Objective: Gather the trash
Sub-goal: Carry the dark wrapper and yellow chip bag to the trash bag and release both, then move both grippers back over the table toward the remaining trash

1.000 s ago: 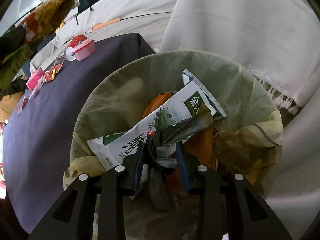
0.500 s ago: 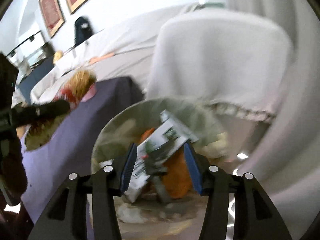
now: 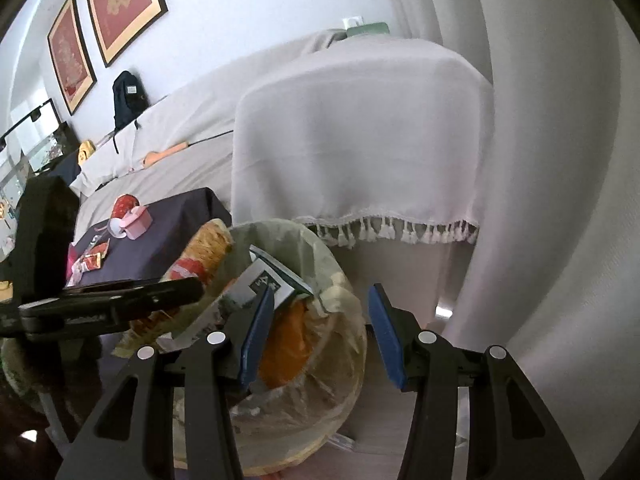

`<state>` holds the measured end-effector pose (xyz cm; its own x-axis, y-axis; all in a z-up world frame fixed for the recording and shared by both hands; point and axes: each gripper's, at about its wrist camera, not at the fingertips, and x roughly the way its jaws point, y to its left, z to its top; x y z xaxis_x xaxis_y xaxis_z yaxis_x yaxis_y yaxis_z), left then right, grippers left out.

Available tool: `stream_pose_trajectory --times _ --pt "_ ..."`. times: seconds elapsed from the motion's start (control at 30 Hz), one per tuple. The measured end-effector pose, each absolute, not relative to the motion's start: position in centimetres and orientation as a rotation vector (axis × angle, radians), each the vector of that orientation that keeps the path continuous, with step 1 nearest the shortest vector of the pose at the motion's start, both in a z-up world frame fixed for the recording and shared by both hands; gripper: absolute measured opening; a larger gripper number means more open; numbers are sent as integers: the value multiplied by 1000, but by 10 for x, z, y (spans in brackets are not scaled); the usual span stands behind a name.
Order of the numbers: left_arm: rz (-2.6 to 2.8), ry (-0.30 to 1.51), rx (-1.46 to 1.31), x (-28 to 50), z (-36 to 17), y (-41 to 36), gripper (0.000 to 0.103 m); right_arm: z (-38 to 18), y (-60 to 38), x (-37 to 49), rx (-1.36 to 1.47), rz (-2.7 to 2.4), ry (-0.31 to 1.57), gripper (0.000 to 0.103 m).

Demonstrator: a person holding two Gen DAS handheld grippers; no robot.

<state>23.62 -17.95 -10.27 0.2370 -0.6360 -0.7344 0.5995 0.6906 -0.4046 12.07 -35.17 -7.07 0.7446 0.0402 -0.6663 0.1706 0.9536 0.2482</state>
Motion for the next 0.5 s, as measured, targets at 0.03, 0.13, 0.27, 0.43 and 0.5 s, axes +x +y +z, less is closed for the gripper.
stream_pose_trajectory --times 0.03,0.13,0.27,0.43,0.5 --pt "-847 1031 -48 237 -104 -180 54 -73 -352 121 305 -73 736 47" --pt "-836 1024 -53 240 -104 -175 56 -79 -352 122 303 -73 746 47" --pt "-805 1003 -87 242 -96 -159 56 -81 -350 124 311 -63 748 47" --pt "-726 925 -89 236 -74 -117 56 -80 -339 128 301 -38 741 47" --pt "-676 877 -73 231 -65 -92 56 -78 -332 130 303 -19 736 47"
